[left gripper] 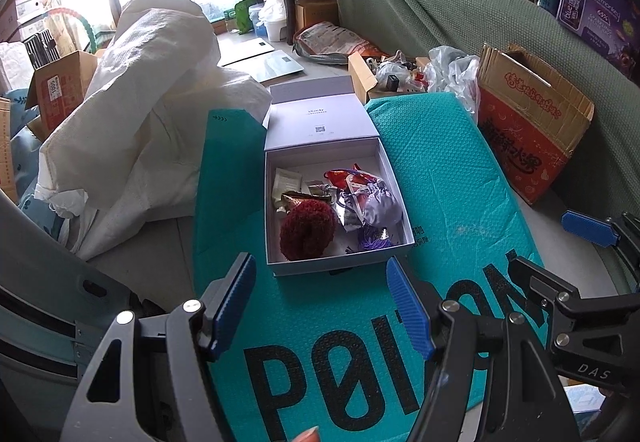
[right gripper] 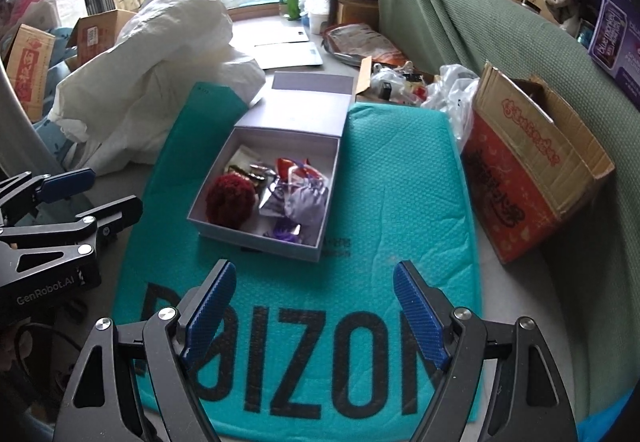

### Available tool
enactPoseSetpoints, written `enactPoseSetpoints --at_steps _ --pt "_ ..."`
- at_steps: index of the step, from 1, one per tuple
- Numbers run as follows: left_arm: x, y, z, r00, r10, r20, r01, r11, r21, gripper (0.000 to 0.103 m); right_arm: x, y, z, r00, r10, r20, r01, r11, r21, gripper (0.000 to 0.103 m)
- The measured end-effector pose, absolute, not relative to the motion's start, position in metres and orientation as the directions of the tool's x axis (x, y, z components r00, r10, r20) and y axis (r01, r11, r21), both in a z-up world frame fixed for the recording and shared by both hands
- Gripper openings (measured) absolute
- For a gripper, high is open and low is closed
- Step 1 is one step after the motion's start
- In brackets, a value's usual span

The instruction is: Organize soft objects

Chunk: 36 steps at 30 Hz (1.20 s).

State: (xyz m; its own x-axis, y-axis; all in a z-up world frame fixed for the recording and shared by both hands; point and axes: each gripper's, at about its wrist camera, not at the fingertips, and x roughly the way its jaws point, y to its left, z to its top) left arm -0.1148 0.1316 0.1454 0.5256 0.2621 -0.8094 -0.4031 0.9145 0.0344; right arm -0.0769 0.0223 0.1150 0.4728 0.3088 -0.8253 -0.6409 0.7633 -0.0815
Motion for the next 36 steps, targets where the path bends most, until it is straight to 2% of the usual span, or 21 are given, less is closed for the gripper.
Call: enactPoseSetpoints --at_steps 36 --pt "-0.1174 0.1309 0.1448 0.520 0.239 -0.820 -0.395 0.918 0.017 0.067 -0.0769 0.0229 0.1116 0.473 0.284 -0.834 -0.632 0.769 -0.096 0.082"
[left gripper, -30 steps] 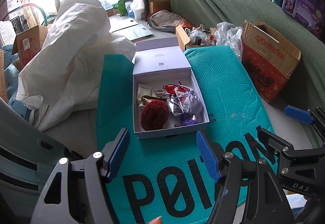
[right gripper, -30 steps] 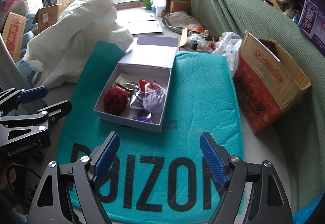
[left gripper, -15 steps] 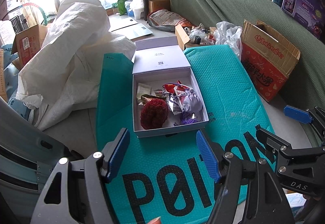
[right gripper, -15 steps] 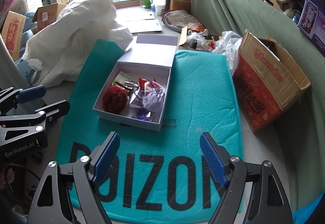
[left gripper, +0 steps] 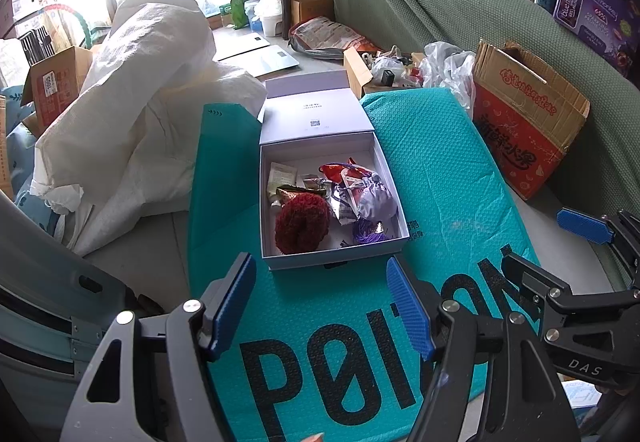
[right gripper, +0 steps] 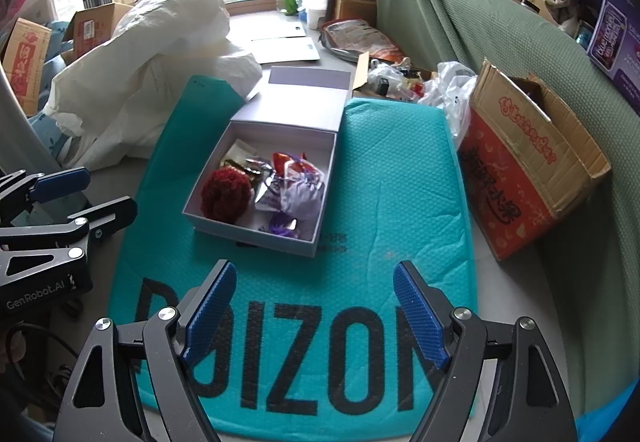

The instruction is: Organize soft objects

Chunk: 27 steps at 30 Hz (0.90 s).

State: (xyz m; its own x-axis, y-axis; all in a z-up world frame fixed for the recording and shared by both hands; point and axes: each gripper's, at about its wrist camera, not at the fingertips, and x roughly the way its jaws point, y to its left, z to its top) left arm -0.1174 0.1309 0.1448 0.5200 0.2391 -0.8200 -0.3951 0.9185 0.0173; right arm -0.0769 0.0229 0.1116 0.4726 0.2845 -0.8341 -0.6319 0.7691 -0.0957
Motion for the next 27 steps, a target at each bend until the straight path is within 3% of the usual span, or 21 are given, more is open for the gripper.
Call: enactPoseSetpoints --at_steps 27 --pt "-0.1194 0.1310 0.1458 0.525 0.237 -0.817 -0.393 0.919 0.014 0.067 -0.0793 0.0228 0.1159 0.487 0.283 -0.826 -0.633 0.766 -0.111 0.082"
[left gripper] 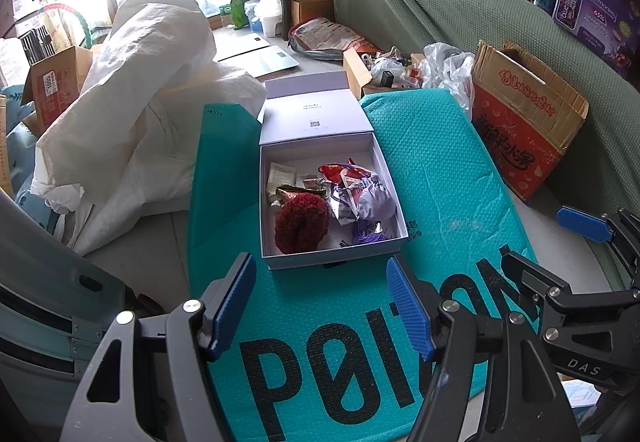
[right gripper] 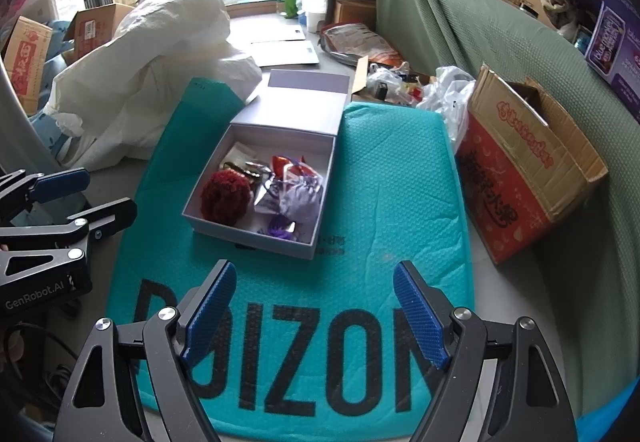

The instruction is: Organize soft objects

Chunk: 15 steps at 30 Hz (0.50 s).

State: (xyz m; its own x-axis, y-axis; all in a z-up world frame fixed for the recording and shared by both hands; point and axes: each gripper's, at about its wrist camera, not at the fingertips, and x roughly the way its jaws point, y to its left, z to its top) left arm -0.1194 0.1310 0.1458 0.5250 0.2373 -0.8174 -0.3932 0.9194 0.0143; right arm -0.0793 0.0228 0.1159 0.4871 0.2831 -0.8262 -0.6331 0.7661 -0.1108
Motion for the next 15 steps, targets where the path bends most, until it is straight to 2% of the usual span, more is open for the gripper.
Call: enactPoseSetpoints --at_steps 15 --pt "-0.1212 0.1301 0.1501 0.537 0.252 -0.805 -0.398 0.917 0.021 0.067 -0.0817 0.0240 0.1187 0.498 0.287 -0.818 -0.637 0.762 -0.120 0.082"
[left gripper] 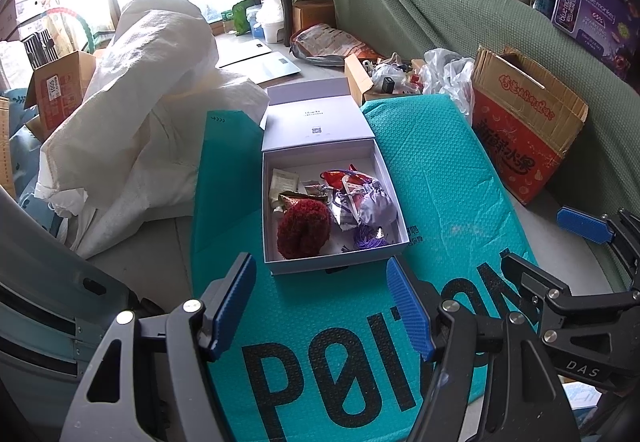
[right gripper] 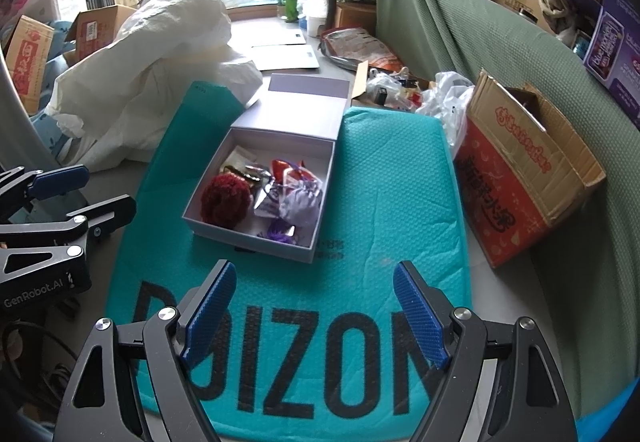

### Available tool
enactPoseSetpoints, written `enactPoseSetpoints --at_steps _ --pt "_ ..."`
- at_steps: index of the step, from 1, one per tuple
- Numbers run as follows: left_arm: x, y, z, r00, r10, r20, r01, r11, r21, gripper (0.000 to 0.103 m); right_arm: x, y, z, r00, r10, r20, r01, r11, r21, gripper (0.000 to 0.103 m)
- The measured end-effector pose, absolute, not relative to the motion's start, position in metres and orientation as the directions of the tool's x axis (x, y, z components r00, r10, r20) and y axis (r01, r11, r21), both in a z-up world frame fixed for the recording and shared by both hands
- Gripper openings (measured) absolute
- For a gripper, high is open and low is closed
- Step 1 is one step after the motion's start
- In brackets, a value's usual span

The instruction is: Organize soft objects

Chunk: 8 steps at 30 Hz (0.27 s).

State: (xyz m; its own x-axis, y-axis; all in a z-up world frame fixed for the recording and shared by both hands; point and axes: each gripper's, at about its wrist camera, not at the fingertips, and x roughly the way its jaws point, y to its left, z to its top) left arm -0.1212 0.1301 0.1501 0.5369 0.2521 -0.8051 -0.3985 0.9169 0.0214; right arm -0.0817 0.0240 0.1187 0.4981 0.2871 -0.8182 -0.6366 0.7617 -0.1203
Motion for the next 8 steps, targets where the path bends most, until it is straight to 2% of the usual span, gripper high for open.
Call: enactPoseSetpoints --at_steps 8 --pt "-0.1205 0.1304 0.1501 0.535 0.250 -0.807 -0.396 0.918 0.022 0.067 -0.0820 0.0240 0.1189 0.499 0.287 -0.818 -0.636 0.763 -0.120 0.082"
